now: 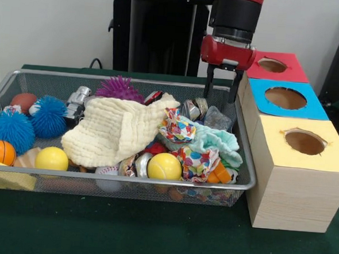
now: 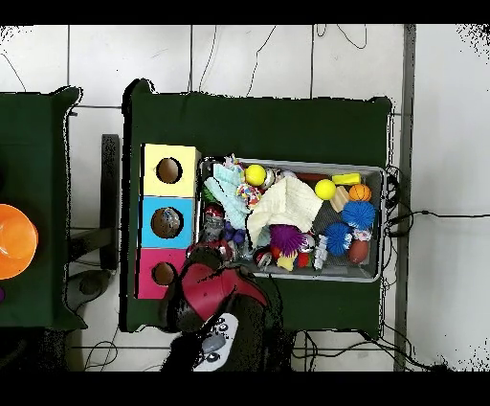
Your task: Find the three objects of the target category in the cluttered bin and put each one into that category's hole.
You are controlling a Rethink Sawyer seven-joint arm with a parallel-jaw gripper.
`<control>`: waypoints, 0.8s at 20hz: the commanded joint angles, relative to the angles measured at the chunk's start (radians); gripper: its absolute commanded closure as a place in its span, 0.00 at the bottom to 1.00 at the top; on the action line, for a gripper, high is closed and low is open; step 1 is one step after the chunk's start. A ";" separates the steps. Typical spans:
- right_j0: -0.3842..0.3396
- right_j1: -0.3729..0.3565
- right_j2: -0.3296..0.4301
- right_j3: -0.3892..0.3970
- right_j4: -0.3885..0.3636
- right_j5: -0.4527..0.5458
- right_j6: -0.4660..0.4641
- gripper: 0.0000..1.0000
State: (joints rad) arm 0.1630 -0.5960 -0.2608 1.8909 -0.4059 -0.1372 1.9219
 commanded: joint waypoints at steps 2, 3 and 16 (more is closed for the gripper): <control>0.039 0.132 -0.018 -0.025 0.018 -0.082 0.120 0.00; 0.041 0.140 -0.024 -0.027 0.018 -0.087 0.121 0.00; 0.005 0.183 -0.047 -0.061 -0.023 -0.145 0.093 0.00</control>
State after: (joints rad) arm 0.2177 -0.4470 -0.3367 1.8903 -0.4053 -0.2039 1.9219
